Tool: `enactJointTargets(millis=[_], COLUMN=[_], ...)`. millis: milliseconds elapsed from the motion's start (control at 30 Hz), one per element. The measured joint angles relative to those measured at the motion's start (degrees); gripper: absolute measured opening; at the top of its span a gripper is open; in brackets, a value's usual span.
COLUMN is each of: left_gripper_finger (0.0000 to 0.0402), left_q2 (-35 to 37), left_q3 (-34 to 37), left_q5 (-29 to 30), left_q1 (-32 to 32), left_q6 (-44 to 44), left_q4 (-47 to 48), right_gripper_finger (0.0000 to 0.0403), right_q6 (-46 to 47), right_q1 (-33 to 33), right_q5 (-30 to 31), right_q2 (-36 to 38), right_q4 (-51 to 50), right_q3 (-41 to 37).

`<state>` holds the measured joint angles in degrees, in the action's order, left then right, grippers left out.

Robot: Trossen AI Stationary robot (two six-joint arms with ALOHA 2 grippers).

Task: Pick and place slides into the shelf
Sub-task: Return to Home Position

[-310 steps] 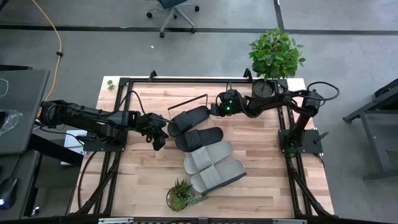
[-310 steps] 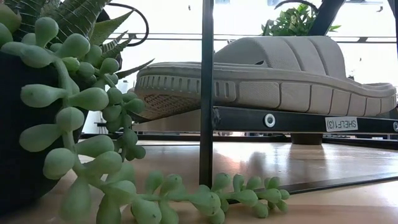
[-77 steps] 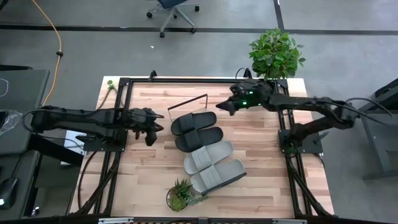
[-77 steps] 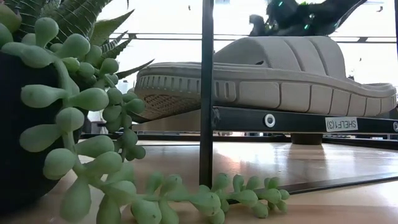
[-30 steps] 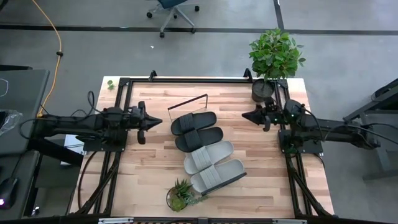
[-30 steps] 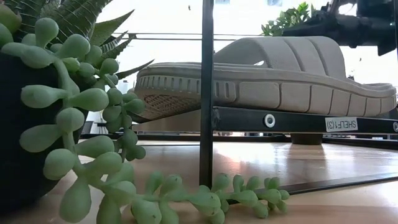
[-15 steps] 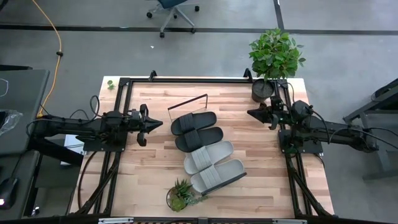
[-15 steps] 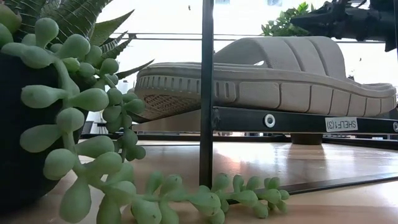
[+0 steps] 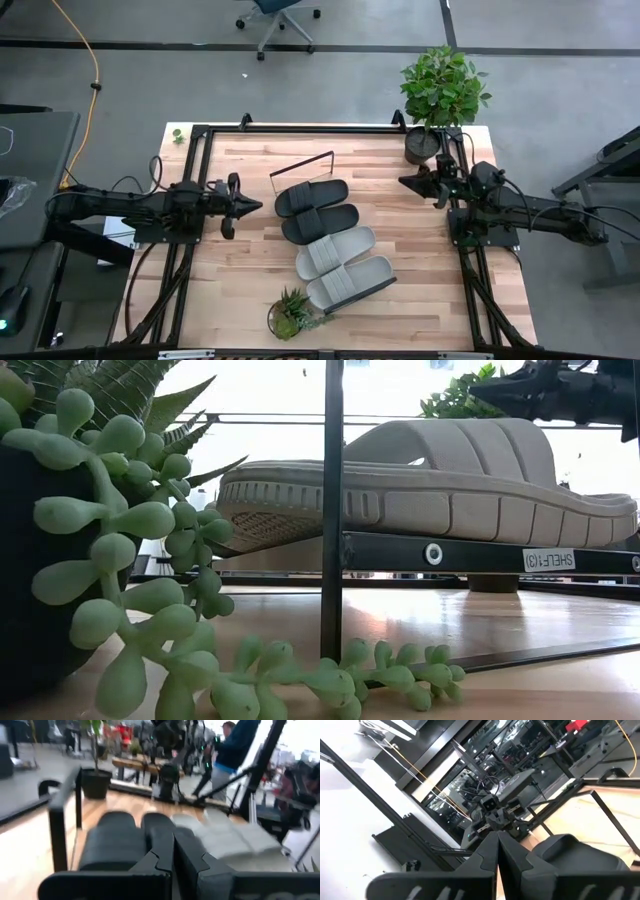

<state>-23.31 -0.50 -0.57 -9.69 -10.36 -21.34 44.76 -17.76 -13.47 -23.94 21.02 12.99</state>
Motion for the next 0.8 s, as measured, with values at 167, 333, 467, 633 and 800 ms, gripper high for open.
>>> enactJointTargets(millis=[167,333,467,633,800], left_gripper_finger=[0.0000,0.0000,0.0000,0.0000,0.0000], left_q2=[-0.07,-0.07,-0.07,-0.07,-0.07], left_q3=[-0.04,-0.04,-0.04,-0.04,-0.06], left_q5=[-1.89,-2.00,-2.38,-5.54,-8.85], left_q1=[0.00,-0.02,-0.02,-0.04,-0.04], left_q6=[-1.00,-2.57,-3.58,-3.55,-3.51], left_q4=[6.73,8.24,8.26,8.35,11.55], right_gripper_finger=[0.0000,0.0000,0.0000,0.0000,0.0000], right_q6=[4.20,11.50,5.27,-3.60,-8.17], right_q1=[0.00,0.00,0.14,1.09,1.70], right_q5=[-0.51,2.60,0.29,-2.83,-1.63], right_q2=[-0.02,-0.04,0.01,0.88,1.18], right_q4=[-0.26,0.43,5.55,5.82,0.61], right_q3=[0.00,0.00,0.00,0.00,0.00])
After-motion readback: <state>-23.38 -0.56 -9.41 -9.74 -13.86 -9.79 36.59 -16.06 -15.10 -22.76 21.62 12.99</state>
